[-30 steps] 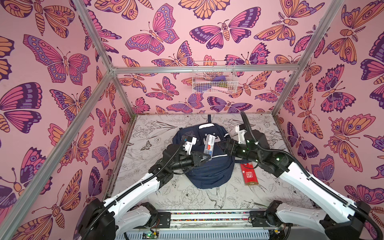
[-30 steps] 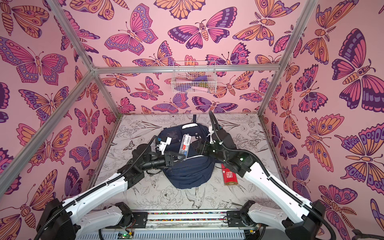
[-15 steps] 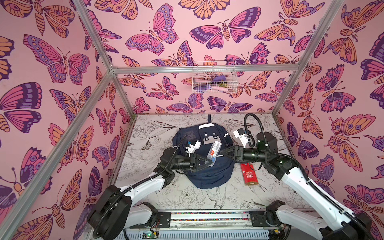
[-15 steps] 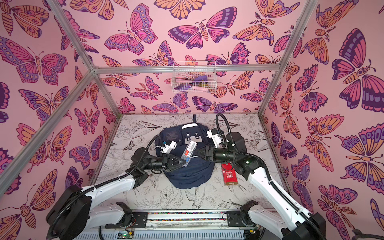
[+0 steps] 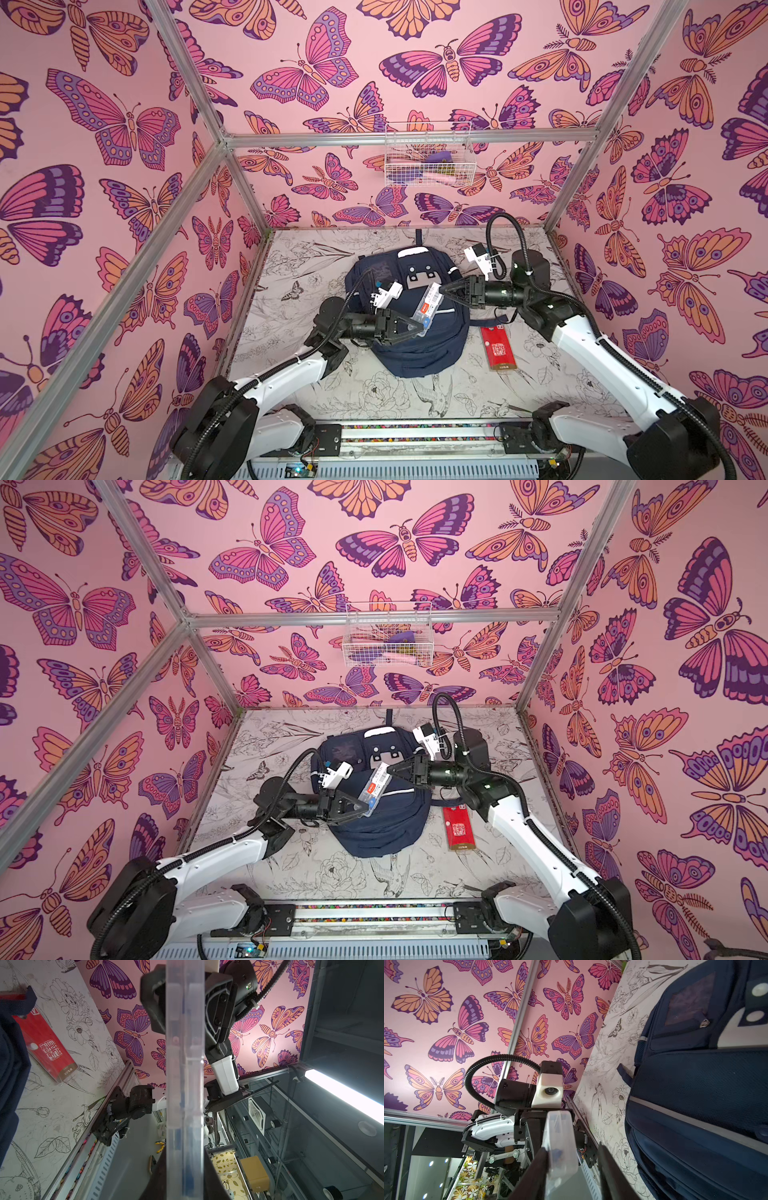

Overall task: Pack books, pencil case, and school supplies into a backpack
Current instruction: Pick up the compass set from the ruler set bag.

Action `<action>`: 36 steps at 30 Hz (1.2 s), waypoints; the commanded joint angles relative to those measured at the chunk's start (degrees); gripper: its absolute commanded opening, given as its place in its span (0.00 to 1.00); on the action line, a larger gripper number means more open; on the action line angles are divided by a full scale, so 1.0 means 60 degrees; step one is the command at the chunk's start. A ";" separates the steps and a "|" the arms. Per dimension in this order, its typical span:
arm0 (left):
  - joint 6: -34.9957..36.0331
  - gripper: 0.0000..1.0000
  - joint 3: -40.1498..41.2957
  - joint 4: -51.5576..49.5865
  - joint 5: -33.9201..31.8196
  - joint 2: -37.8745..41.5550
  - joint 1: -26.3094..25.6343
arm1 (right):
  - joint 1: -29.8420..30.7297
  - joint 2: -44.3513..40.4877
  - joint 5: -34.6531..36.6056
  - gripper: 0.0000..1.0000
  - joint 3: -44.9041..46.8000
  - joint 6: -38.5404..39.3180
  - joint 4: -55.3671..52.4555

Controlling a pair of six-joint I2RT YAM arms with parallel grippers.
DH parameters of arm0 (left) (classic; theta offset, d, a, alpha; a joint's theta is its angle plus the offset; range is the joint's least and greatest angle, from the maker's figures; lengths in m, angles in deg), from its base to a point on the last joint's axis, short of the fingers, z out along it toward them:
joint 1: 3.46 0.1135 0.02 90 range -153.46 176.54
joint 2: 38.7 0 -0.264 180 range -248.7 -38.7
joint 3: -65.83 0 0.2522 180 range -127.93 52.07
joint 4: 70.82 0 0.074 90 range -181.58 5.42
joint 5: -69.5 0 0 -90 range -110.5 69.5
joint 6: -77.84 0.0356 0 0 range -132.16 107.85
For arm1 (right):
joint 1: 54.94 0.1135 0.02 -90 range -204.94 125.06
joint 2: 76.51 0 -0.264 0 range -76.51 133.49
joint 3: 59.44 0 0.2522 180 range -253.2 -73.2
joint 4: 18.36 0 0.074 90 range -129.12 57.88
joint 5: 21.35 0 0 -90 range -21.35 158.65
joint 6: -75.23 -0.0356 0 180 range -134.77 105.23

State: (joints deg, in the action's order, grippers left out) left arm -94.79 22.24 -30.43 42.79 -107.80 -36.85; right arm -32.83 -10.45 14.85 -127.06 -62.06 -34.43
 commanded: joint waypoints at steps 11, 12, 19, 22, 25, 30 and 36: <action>-0.0001 0.00 -0.0596 0.1069 0.0992 -0.0107 0.0030 | -0.0052 0.0015 -0.0382 0.29 0.0121 -0.0689 0.0987; 0.0018 0.00 -0.0607 0.1054 0.0972 -0.0121 0.0034 | -0.0052 0.0102 -0.0535 0.28 0.0133 -0.0805 0.1168; 0.0236 0.00 -0.0763 0.0990 0.0901 -0.0538 0.0079 | -0.0051 -0.0041 -0.0701 0.10 0.0647 -0.1146 0.1833; 0.0212 0.28 -0.0852 0.0997 0.0847 -0.0970 0.0248 | -0.0051 -0.0318 -0.0476 0.07 0.0829 -0.1063 0.1693; 0.0566 0.57 -0.0852 0.0715 0.0720 -0.0796 0.0594 | -0.0043 -0.0716 0.0162 0.03 0.0753 -0.0446 0.0590; 0.7067 1.00 -0.2468 -0.8978 -0.2880 0.1408 0.0749 | -0.0050 -0.1665 0.2733 0.00 0.0657 0.0256 -0.2158; 1.1339 1.00 -0.3757 -1.2767 -0.9492 0.1295 -0.1143 | -0.0049 -0.2840 0.6443 0.00 0.0759 -0.0072 -0.5374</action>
State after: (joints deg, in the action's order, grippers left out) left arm -46.70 1.00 -86.04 8.21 -96.37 -40.79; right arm -33.29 -24.96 38.59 -122.45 -62.32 -53.05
